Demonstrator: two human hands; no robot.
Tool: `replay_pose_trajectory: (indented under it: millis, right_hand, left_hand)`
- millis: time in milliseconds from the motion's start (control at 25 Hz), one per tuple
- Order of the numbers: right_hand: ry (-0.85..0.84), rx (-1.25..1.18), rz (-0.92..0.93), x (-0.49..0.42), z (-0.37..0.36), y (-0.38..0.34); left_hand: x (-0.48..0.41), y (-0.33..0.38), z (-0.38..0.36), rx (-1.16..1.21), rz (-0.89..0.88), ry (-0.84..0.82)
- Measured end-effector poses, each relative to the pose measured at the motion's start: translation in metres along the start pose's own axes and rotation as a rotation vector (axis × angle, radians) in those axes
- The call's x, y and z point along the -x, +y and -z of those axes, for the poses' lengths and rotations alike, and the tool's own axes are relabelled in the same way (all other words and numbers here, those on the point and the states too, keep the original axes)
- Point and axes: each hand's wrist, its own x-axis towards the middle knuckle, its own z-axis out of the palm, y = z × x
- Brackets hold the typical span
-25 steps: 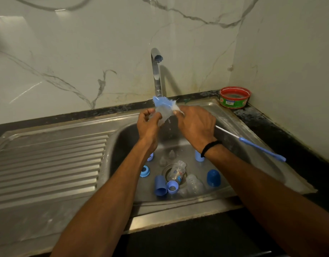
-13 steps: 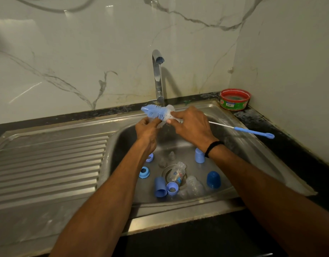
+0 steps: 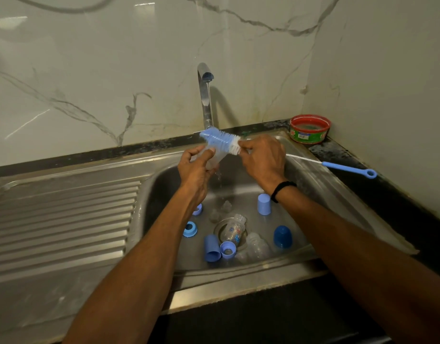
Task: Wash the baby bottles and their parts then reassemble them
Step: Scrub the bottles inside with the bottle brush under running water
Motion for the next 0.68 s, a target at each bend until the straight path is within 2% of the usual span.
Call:
replay_pose_trajectory:
  millis: [280, 440, 680]
  right_hand:
    - [0.034, -0.059, -0.004, 0.004, 0.0, -0.006]
    - [0.015, -0.135, -0.084, 0.006, 0.003, -0.005]
    - [-0.033, -0.176, -0.105, 0.007, 0.002, -0.005]
  left_hand:
    - [-0.006, -0.006, 0.0, -0.177, -0.111, 0.0]
    - [-0.005, -0.01, 0.0, -0.29, -0.131, -0.007]
    - [-0.006, -0.012, 0.001, -0.322, -0.146, -0.004]
